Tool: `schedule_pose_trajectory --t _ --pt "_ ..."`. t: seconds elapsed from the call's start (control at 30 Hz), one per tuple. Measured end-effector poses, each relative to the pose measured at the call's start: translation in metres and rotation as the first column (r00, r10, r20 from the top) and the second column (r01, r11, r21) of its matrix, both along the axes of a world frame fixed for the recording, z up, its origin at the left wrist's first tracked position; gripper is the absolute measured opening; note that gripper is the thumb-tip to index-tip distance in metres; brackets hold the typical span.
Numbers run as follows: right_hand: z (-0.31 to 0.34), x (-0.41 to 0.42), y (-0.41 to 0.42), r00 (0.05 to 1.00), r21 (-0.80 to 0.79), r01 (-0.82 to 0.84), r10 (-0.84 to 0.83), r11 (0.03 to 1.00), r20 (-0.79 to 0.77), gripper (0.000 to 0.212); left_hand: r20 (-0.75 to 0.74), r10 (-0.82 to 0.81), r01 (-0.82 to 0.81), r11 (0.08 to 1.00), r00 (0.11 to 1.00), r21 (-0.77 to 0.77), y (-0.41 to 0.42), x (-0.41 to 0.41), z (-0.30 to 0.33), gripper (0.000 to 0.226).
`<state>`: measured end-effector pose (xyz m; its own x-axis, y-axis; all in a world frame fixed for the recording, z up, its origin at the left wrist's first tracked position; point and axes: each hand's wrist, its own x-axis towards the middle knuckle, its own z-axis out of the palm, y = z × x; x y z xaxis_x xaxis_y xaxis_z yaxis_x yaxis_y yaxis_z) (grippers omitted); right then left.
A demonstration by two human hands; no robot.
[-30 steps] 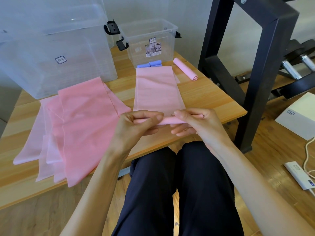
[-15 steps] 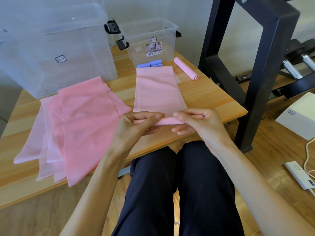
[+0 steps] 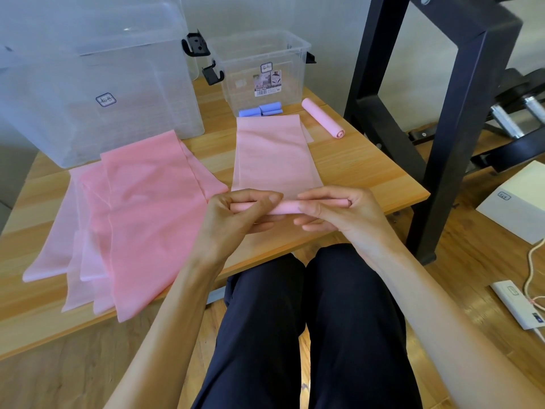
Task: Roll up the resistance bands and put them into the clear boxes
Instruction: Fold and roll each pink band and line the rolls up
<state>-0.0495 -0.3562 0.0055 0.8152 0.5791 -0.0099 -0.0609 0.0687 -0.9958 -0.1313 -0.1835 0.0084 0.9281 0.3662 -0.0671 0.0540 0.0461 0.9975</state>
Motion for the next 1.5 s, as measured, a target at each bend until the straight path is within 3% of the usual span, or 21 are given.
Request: schedule_pose_trajectory --t 0.43,0.63,0.83,1.23,1.37,1.5 --pt "-0.0023 0.0000 -0.0003 0.999 -0.025 0.043 -0.042 0.999 0.011 0.018 0.030 -0.063 0.061 0.997 0.998 0.056 0.0024 -0.0020 -0.0036 0.021" --pt "-0.0033 -0.0009 0.0004 1.000 -0.005 0.008 -0.008 1.000 -0.001 0.021 0.010 -0.004 0.004 1.000 1.000 0.001 0.0009 0.0001 -0.0040 0.012" --pt "-0.0055 -0.0021 0.0018 0.998 -0.019 0.055 -0.056 0.998 -0.019 0.020 0.020 -0.004 0.004 0.999 1.000 0.042 -0.0012 0.0002 -0.0051 0.010" --pt "-0.0049 -0.0018 -0.0004 1.000 0.009 -0.014 0.014 1.000 -0.005 0.024 0.033 0.027 -0.027 1.000 0.999 -0.007 0.0010 -0.0013 -0.0062 0.012" --pt "-0.0055 -0.0021 -0.0003 0.999 0.003 0.044 -0.044 0.999 0.001 0.022 0.044 -0.022 0.021 0.999 0.999 0.027 0.0013 -0.0026 -0.0062 0.020" --pt "-0.0054 -0.0029 0.0011 1.000 0.017 0.007 -0.006 1.000 -0.013 0.024 0.024 0.022 -0.021 1.000 0.999 -0.011 0.0008 -0.0014 -0.0066 0.011"
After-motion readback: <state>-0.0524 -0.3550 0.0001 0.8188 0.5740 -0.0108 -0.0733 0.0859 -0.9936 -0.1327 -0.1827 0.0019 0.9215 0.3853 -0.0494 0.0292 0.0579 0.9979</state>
